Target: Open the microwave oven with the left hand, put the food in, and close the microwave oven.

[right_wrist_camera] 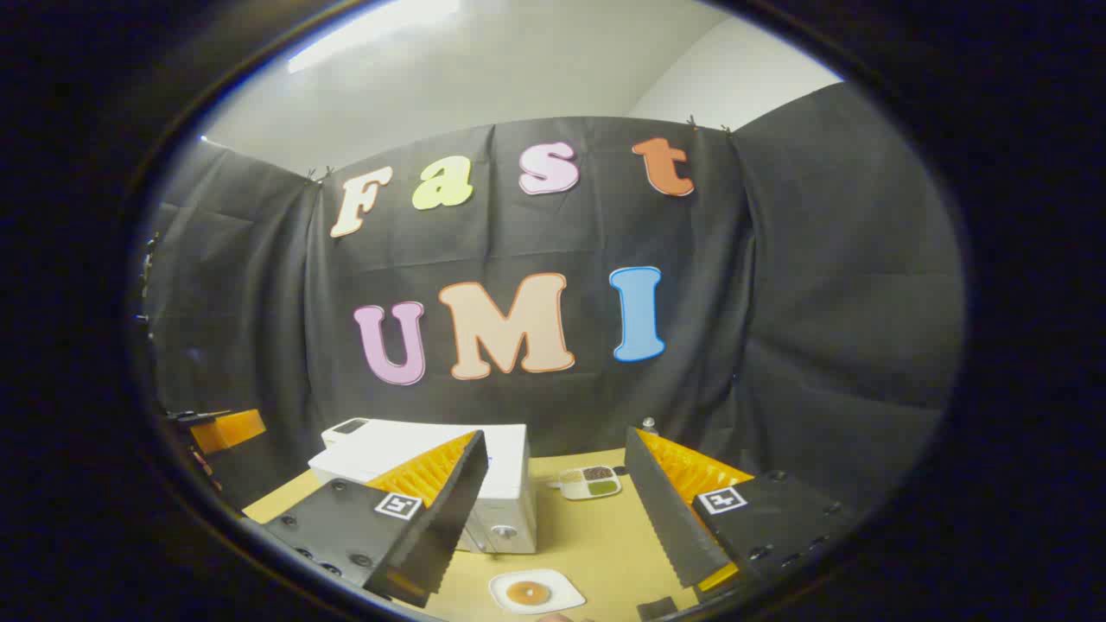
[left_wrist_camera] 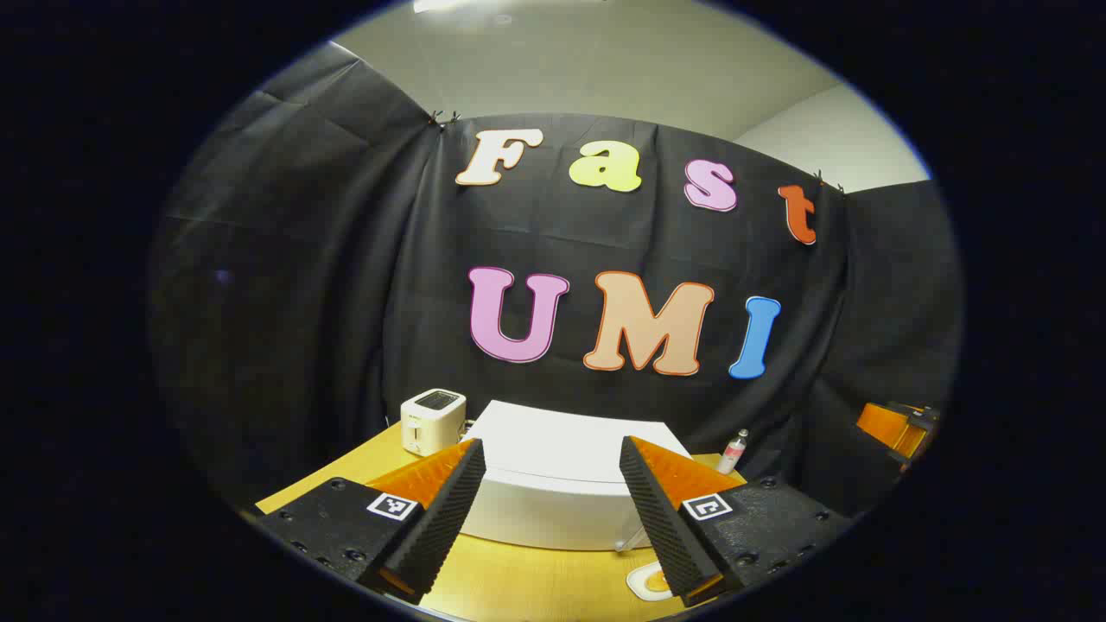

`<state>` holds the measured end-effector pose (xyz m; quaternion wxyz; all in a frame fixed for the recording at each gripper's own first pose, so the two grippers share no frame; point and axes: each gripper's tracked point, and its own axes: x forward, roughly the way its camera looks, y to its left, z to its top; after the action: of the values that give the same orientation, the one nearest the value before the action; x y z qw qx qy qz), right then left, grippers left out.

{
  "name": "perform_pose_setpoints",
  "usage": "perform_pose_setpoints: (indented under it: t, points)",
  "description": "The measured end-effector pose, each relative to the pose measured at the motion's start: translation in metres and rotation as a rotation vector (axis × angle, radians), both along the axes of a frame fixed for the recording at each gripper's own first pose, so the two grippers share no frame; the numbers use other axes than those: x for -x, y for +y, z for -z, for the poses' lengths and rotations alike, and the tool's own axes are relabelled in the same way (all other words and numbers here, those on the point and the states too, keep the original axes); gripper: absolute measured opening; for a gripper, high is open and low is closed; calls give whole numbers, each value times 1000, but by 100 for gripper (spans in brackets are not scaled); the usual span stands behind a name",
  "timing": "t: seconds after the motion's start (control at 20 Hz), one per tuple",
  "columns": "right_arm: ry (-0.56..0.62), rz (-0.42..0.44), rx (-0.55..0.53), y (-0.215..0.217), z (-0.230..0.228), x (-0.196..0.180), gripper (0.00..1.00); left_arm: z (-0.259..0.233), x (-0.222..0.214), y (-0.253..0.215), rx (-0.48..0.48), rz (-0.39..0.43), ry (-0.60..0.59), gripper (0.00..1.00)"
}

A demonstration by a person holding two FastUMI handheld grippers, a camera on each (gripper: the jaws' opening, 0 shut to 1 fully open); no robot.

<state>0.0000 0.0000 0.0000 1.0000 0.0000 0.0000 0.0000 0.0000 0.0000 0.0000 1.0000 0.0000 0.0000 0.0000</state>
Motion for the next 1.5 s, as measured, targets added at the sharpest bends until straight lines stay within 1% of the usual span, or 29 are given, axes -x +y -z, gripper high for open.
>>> perform_pose_setpoints:
  t: [0.05,0.1,0.15,0.2,0.4,0.45,0.5,0.55,0.6,0.8,0.95,1.1,1.3,1.4,1.45,1.5]
  points:
    - [7,-13,-2,5,2,-1,94,3,0,-3,5,6,5,95]
    - [13,-27,-3,9,1,-3,94,3,1,-6,14,9,9,92]
    - [20,-35,0,10,1,-4,94,5,1,-9,16,17,11,92]
    - [24,-41,-1,11,1,-7,93,4,1,-10,9,15,11,95]
    - [45,-62,-9,4,-1,-20,93,0,-1,-17,-18,4,8,96]
    - [53,-65,-12,2,0,-23,93,1,-3,-20,-15,6,13,93]
    - [58,-70,-17,1,1,-25,93,2,-2,-23,-9,5,15,93]
    - [59,-73,-20,0,1,-28,99,2,-2,-24,-8,2,12,96]
    - [60,-77,-18,-1,3,-30,93,3,-3,-25,-13,-3,11,95]
    - [65,-79,1,-1,6,-34,93,-3,-9,-19,-46,-39,-7,95]
    - [78,-92,-1,2,9,-38,93,0,-16,-19,-74,-31,-7,96]
    - [83,-84,0,-5,10,-40,93,27,-22,-29,-89,19,38,96]
    - [87,-65,-6,-11,11,-43,93,81,-32,-55,-56,105,147,96]
    - [89,-53,-5,-14,12,-43,93,110,-40,-65,-60,133,204,96]
    - [92,-45,-3,-17,13,-43,99,125,-44,-68,-69,140,232,96]
    - [97,-36,-2,-20,14,-43,99,138,-48,-74,-79,157,254,97]
